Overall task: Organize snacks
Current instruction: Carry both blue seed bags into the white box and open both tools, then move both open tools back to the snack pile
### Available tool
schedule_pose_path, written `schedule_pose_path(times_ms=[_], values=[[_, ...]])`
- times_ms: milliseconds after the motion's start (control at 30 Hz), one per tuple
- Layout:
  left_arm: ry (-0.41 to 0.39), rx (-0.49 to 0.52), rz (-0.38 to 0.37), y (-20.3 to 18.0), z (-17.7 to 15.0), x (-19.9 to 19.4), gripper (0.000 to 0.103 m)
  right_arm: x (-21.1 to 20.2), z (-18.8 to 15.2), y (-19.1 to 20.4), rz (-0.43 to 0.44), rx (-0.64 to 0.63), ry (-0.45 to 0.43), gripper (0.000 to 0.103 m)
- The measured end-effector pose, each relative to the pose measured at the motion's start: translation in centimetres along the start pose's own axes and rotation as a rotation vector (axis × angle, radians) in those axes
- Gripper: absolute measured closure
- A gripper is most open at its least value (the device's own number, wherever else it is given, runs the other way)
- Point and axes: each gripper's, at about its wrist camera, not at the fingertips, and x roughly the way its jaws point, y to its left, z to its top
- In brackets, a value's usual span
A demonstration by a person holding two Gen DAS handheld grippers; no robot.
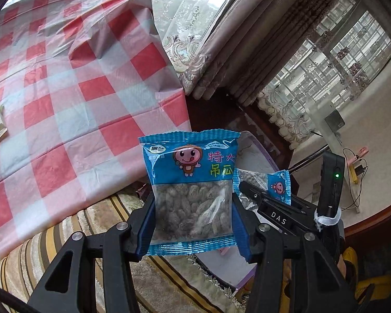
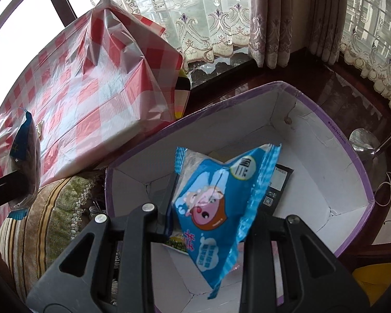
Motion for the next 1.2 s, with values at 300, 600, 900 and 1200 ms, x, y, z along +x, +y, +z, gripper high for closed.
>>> schedule_pose_path(times_ms=[300, 600, 900, 1200], values=[[0.027, 0.018, -0.035, -1.5, 0.9, 2.3, 0.049, -0.1, 0.5, -0.2, -0.008, 0.000, -0.001, 0.067], [0.039, -0.047, -0.026, -0.2, 1.0, 2.6, 0.044, -0.8, 0.9, -0.2, -0.021, 0.006, -0.014, 0.052], [-0.013, -0.093, -0.018, 1.0, 0.8, 0.9, 0.044, -1.5, 1.2, 1.3, -0.019, -0.021, -0.013, 0.047], [-0.094, -0.121, 0.059, 2.9, 0.8, -2.0, 0.043, -2.1, 1.2, 6.3, 0.023, -0.116, -0.005, 0.041]])
